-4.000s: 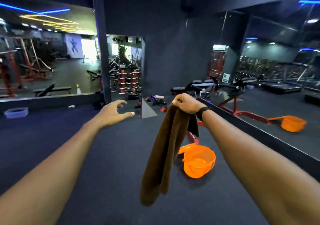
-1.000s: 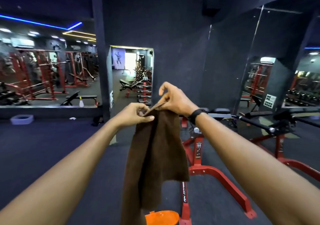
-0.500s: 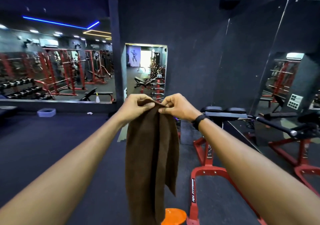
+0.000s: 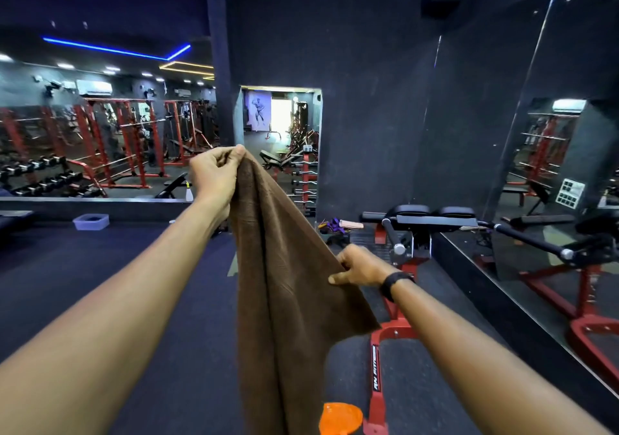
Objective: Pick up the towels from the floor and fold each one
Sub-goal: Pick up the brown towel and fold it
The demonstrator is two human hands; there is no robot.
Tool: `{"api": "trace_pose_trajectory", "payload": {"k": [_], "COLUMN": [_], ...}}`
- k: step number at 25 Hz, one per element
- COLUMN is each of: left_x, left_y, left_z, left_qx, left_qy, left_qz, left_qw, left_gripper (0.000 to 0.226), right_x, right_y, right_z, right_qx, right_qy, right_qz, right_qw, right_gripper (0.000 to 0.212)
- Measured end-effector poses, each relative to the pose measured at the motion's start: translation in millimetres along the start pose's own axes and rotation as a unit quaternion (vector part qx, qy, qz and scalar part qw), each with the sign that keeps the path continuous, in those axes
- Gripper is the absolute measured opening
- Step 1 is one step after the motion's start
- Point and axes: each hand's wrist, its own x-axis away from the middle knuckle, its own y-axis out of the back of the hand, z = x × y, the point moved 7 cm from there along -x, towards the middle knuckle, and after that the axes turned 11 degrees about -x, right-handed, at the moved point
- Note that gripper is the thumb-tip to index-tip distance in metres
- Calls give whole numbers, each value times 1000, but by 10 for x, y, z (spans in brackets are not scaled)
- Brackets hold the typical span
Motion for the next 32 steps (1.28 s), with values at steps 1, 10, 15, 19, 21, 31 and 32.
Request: {"api": "trace_pose_trajectory", "payload": {"k": [1, 10, 15, 19, 21, 31, 32], "left_x": [-13, 431, 821, 931, 968, 942, 917], "left_y": [54, -105, -498, -546, -509, -454, -417], "left_z": [12, 255, 211, 218, 221, 164, 143], "left_qx": [-7, -108, -19, -7, 37, -167, -196], "left_qy": [6, 96, 115, 96, 116, 6, -5], "left_qz": [-11, 110, 248, 283, 275, 149, 123], "left_qw": [1000, 983, 962, 954, 954, 975, 973], "left_gripper": [15, 16, 22, 14, 9, 12, 13], "right_x": [41, 91, 1, 9, 34, 134, 157], "right_y": [-5, 337, 413, 464, 507, 515, 514], "right_z": [-93, 393, 849, 871, 802, 734, 751], "right_qx": [29, -547, -695, -678, -671, -603, -571], "right_qy": [-28, -41, -12, -11, -18, -29, -26], "right_qz": [1, -168, -152, -201, -243, -284, -272], "right_qw": [999, 819, 703, 707, 700, 745, 774], "right_gripper": [17, 21, 30, 33, 34, 27, 26]}}
